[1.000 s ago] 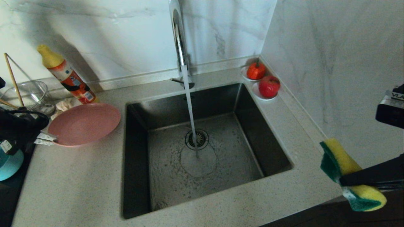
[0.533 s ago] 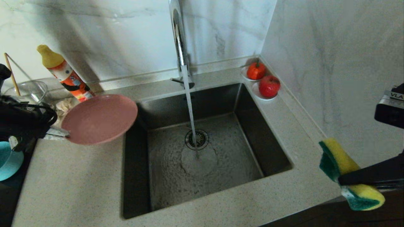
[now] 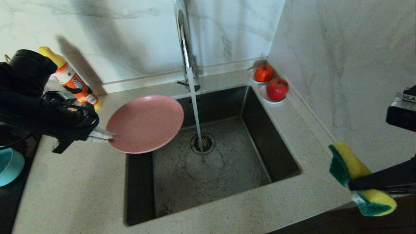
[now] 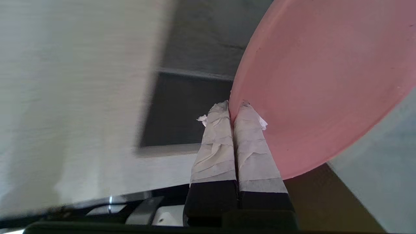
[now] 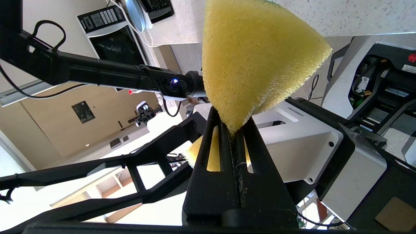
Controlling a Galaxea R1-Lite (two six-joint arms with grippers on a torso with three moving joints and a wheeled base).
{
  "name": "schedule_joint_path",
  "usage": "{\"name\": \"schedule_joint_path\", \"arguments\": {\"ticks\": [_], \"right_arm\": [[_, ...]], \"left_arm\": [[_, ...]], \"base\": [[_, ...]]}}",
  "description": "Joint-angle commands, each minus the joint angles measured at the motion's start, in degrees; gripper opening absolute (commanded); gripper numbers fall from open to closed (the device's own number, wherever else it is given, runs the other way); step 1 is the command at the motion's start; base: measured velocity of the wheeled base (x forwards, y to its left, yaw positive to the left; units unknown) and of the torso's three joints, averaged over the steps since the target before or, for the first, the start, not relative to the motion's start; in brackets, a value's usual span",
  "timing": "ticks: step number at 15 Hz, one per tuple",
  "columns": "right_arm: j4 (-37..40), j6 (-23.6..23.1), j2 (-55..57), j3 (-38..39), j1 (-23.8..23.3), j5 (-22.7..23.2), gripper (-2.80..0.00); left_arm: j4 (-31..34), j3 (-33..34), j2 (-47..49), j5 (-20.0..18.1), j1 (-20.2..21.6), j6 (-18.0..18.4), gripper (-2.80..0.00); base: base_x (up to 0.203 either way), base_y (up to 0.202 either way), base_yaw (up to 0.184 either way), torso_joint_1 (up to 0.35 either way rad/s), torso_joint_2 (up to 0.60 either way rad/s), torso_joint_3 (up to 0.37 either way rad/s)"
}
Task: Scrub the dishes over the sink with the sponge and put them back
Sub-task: Wash the plate
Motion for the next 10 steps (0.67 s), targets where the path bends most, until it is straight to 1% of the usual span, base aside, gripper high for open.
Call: {"name": "schedule_joint_path", "arguments": {"ticks": [1,2,4,5,8,10], "right_arm": [[0.23,0.33,-0.11,-0.05,-0.08,0.27,-2.8],[0.23,0.33,-0.19,-0.05,-0.08,0.27,-2.8],[0.14,0.42,-0.2,0.04,-0.16,0.27,-2.8],[0.14,0.42,-0.35,0.2,-0.16,0.27,-2.8],[0.23,0.08,-0.91,0.77,-0.74,0.18,-2.8],[0.15,-0.18,-1.25,1.54,-1.3,0.18,-2.8]], "left_arm": [[-3.16,1.5,0.87,0.28,-5.13,-0.92,-2.8],[-4.27,1.97,1.48,1.01,-6.5,-1.05,-2.8],[-5.52,2.05,3.16,3.94,-10.02,-1.89,-2.8],[-6.29,2.03,3.78,4.91,-10.86,-2.07,-2.8],[-9.04,2.22,5.42,5.06,-11.9,-3.5,-2.8],[-11.0,2.44,6.66,5.07,-12.78,-3.71,-2.8]], "base": [[0.0,0.0,0.0,0.0,0.0,0.0],[0.0,0.0,0.0,0.0,0.0,0.0],[0.0,0.0,0.0,0.0,0.0,0.0],[0.0,0.0,0.0,0.0,0.0,0.0],[0.0,0.0,0.0,0.0,0.0,0.0],[0.0,0.0,0.0,0.0,0.0,0.0]]}}
